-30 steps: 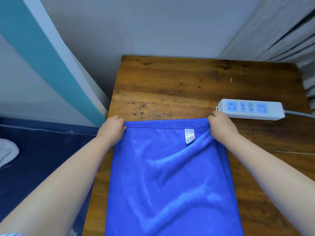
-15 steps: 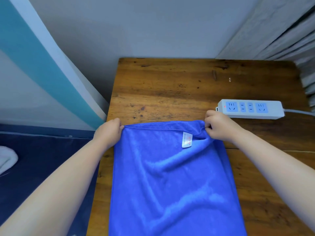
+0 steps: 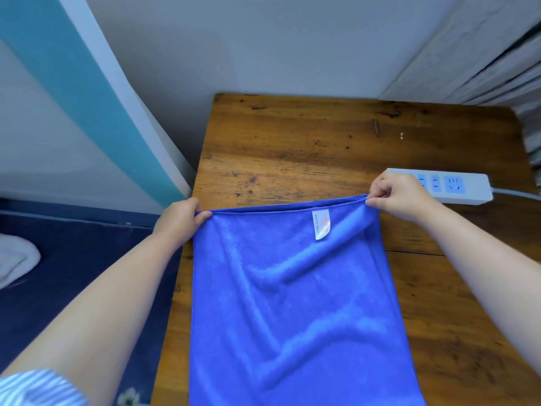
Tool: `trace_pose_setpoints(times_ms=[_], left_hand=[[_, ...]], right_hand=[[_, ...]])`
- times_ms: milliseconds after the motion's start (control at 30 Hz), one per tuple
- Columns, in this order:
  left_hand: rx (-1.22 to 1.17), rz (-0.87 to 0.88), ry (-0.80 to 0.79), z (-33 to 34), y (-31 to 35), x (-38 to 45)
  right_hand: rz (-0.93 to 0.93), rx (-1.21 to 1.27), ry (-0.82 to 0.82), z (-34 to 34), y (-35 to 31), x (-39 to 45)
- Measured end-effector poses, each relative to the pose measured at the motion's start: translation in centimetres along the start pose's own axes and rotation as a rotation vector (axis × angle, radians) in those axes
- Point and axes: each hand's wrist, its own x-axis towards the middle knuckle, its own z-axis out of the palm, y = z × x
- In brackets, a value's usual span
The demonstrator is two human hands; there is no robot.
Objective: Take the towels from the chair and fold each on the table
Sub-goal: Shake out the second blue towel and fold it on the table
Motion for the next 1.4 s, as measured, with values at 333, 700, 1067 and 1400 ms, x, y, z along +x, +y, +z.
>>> trace_pose_setpoints(times_ms=[333, 700, 1067, 1400], left_hand=[[0.548, 0.413, -0.058, -1.2, -0.7, -1.3], [0.644, 0.311, 0.015, -5.3, 0.1, -7.2], [0.429, 0.633, 0.811, -15.6, 2.4, -13.4], [0.404, 0.705, 0.916, -23.2, 4.8, -18.1]], right_hand=[[-0.011, -0.09, 0.042, -0.2, -0.5, -0.3], [-0.005, -0.084, 0.12, -2.7, -3.1, -5.7], [-0.199, -0.518, 0.504, -12.1, -10.1, -12.2], [-0.249, -0.575, 0.857, -16.6, -14.1, -17.5]])
